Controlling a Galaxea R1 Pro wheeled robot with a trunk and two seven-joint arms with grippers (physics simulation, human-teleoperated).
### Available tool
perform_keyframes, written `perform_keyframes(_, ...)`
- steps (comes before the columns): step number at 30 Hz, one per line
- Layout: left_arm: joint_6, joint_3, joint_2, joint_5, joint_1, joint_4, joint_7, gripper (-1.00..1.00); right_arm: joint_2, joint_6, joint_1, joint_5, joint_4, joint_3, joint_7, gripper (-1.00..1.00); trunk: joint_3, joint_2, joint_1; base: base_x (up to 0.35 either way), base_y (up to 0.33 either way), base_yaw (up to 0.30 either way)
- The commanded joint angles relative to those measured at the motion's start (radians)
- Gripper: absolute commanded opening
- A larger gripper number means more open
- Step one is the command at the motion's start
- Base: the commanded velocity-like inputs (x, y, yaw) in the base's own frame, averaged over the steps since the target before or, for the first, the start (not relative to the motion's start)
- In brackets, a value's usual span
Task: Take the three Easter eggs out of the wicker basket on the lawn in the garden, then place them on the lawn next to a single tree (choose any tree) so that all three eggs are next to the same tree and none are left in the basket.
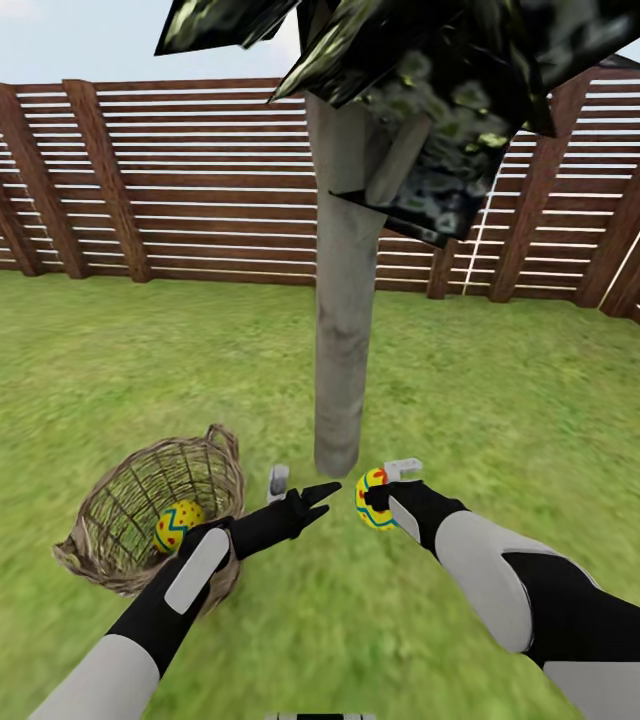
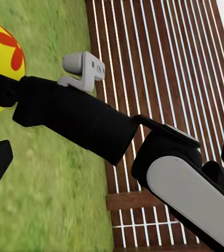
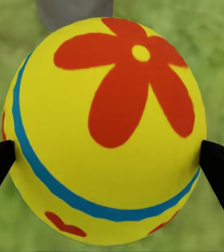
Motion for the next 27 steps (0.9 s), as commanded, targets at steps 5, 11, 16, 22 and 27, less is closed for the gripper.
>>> perform_keyframes(5,0.005,0.000,0.000,0.007,0.000,0.000,0.000,1.00,0.000,0.006,0.000,0.010,-0.001,-0.009,-0.003,-1.00,-0.001,0.000,0.000,0.047,0.000,0.000)
perform_keyframes(11,0.005,0.000,-0.001,0.007,0.000,0.003,0.000,1.00,0.000,0.003,0.000,0.010,-0.001,-0.010,-0.016,-1.00,-0.001,0.000,0.000,0.094,0.000,0.000)
perform_keyframes(16,0.005,0.000,0.001,0.007,0.000,0.002,-0.001,1.00,-0.005,-0.019,0.001,-0.053,-0.001,-0.041,-0.015,-1.00,-0.001,0.000,0.000,0.127,0.000,0.000)
perform_keyframes(22,0.005,0.000,0.000,0.007,0.000,0.003,-0.001,1.00,-0.006,-0.045,0.001,-0.064,-0.001,-0.046,-0.015,-1.00,-0.009,-0.001,0.001,0.001,0.000,0.000)
perform_keyframes(27,0.005,0.000,0.000,0.007,0.000,0.002,-0.001,1.00,-0.005,-0.058,0.002,-0.069,-0.001,-0.048,-0.015,-1.00,-0.028,-0.002,0.003,0.000,0.000,0.000)
